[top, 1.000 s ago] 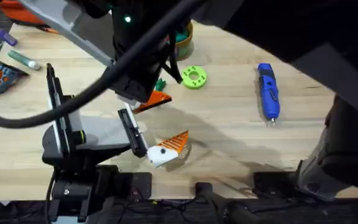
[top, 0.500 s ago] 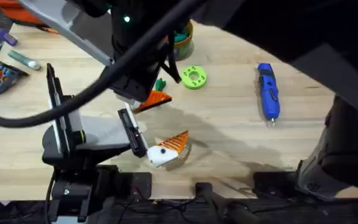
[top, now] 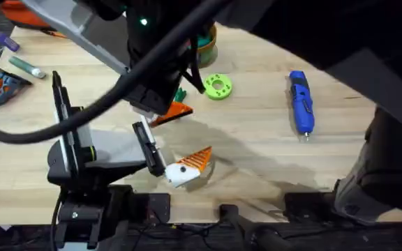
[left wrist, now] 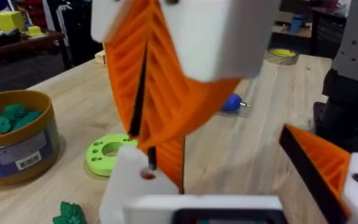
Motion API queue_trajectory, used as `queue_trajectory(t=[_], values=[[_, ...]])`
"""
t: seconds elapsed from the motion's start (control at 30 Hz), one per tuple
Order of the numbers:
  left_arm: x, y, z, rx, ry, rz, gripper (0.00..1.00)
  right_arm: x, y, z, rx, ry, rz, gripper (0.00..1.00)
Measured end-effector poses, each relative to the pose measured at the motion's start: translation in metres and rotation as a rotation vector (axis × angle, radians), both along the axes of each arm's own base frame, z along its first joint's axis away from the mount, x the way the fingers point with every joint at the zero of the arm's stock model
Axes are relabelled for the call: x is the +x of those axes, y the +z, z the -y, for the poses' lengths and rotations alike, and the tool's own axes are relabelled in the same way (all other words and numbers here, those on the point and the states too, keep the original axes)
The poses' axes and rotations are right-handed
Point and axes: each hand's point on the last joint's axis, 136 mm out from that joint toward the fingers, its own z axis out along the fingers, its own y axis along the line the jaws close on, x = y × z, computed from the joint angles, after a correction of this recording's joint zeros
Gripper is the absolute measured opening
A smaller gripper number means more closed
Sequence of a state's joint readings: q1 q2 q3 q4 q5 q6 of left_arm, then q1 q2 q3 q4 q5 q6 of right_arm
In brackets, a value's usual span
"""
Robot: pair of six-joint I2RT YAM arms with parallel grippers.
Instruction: Pick up the gripper from the table and insert it into the empty holder that is missing its gripper. Then pick up a screw, insert it into the mounting hole, and use the screwdriver to tighten it. Finally, clean up the table by picking up the vegetable and placing it into the bucket.
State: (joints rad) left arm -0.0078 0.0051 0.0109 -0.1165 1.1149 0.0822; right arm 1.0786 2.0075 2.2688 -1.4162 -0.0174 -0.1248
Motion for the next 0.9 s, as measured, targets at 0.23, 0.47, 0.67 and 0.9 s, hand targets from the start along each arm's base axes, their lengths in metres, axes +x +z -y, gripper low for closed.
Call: queue_trajectory(t=[0.23, 0.47, 0.67, 0.9], values=[[0.0000, 0.0000, 0.0000, 0.000, 0.000, 0.000, 0.985, 0.0005, 0.0004, -0.0009, 0.004, 0.000, 0.002, 0.006], [0.0000, 0.0000, 0.0000, 0.000, 0.000, 0.000, 0.985, 0.0013, 0.0004, -0.0007, 0.005, -0.002, 0.003, 0.006], [0.0000, 0.0000, 0.0000, 0.000, 0.000, 0.000, 0.986, 0.0027, -0.0002, -0.0026, 0.011, -0.002, 0.006, 0.006], [0.0000, 0.0000, 0.0000, 0.000, 0.000, 0.000, 0.985, 0.0022, -0.0080, -0.0016, -0.006, 0.000, -0.002, 0.006]])
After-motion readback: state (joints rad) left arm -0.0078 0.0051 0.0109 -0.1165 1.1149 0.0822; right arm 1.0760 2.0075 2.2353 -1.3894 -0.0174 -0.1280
